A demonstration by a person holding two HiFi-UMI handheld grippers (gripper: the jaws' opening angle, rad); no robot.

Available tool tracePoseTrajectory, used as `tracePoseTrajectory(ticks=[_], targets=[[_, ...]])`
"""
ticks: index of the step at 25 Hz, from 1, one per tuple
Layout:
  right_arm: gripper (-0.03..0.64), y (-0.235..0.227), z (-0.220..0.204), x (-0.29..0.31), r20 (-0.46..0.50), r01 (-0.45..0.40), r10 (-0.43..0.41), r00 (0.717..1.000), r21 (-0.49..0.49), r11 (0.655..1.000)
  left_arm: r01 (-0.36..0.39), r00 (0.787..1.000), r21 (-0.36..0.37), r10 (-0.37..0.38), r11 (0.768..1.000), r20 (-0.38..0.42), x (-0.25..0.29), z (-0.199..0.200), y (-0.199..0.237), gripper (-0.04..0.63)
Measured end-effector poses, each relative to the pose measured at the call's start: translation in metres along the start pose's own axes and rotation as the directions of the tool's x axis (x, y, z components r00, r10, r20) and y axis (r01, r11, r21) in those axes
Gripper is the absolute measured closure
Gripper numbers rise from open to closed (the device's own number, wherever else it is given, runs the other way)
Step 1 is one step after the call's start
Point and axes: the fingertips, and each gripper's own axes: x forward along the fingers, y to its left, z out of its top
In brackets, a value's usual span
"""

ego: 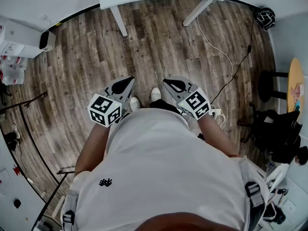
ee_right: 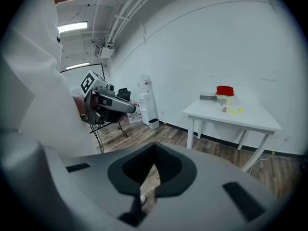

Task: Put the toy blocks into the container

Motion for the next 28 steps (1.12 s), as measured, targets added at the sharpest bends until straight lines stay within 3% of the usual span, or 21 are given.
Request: tracePoseTrajectory(ticks=[4,10,16,23,28], targets=[[0.612,-0.03,0.008,-0.014,0.021,0.01,-0.01,1.0,-0.012,1.0,0.014,1.0,-0.014,-0.015,1.0,-0.011,0.026,0.013,-0.013,0.589],[0.612,-0.081,0.002,-0.032,0.043,0.025,-0.025,0.999,0.009,1.0,-0.003,0.999,0.054,0.005,0.999,-0.039,0.068,0.034,-0.026,0.589],[0.609,-0.111,-0.005,-0.037,0.059,0.018,-0.021,0.998,0.051,0.999,-0.022,0.999,0.036,0.024,0.999,-0.04,0.09,0.043,-0.025,0.589],[0.555,-0.146,0.009,-0.011,0.055,0.042,-0.047,0.997,0.079,0.996,0.009,0.999,0.051,-0.007,0.999,-0.042,0.115,0.066,0.015,0.589],[0.555,-0.179,0.034,0.029,0.024,0.085,-0.087,0.996,0.084,0.993,0.054,0.998,0.046,-0.052,0.997,-0.036,0.135,0.087,0.07,0.589]])
